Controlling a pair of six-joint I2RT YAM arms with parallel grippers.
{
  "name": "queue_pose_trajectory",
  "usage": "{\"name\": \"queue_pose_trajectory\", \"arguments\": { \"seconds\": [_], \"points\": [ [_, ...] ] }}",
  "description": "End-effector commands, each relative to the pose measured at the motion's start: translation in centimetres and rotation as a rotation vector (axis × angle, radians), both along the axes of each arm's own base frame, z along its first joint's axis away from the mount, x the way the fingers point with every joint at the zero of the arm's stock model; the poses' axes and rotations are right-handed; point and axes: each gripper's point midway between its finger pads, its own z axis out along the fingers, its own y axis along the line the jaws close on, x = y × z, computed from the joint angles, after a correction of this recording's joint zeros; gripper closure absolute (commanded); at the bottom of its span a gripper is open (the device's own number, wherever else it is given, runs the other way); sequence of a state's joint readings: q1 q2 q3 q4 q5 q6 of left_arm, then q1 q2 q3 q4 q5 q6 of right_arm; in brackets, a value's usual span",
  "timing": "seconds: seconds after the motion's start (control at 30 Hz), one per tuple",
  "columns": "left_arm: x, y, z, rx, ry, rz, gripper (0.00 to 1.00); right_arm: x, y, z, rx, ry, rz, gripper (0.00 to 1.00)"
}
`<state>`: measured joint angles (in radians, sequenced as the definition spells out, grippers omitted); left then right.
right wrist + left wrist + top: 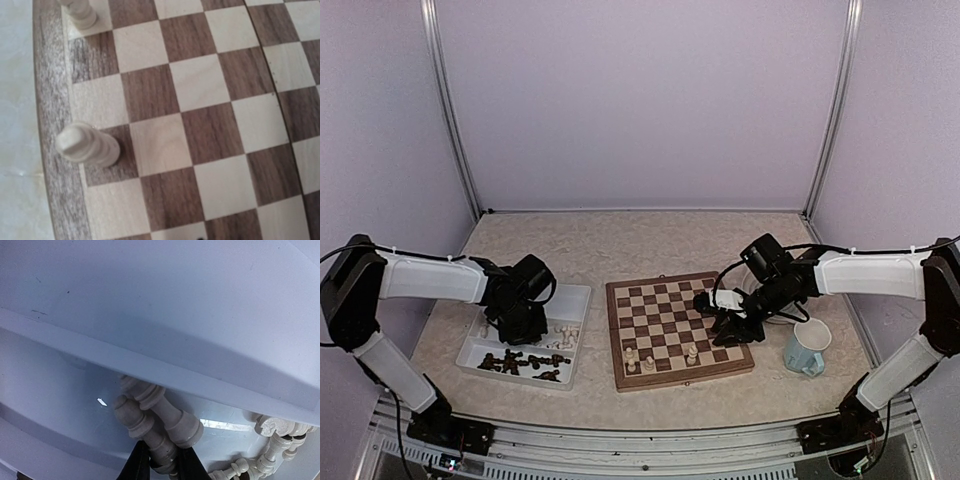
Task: Set up the chess pieces on the board
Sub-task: Pick up the chess pile from the storage box, then pick up the bishop from the chess pile.
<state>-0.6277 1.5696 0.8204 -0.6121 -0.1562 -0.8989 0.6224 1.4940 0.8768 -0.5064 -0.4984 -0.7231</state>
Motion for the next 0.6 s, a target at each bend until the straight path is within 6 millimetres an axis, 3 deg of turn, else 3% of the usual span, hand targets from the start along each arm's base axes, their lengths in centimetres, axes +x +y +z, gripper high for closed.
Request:
{"name": "queue_pose_trajectory", "arguments": {
  "seconds": [0.0, 0.33, 0.43, 0.57],
  "points": [
    [-1.0, 0.5, 1.1, 0.040, 0.040, -0.044, 0.82, -0.4, 0.2, -0.3, 0.000, 0.032, 0.011, 0.69],
    [0.0, -0.6, 7.5, 0.063, -0.083, -0.200, 0.88, -0.2, 0.8, 0.5, 0.010, 0.033, 0.034, 0.69],
    [0.6, -2.5, 8.9, 0.045, -0.158, -0.336, 0.91, 0.3, 1.4, 1.5, 0.035, 0.025, 0.027, 0.70],
    [0.3, -6.0, 10.4, 0.064, -0.288, -0.549, 0.97, 1.9, 3.0, 4.4, 0.107, -0.010, -0.009, 0.72]
  ]
}}
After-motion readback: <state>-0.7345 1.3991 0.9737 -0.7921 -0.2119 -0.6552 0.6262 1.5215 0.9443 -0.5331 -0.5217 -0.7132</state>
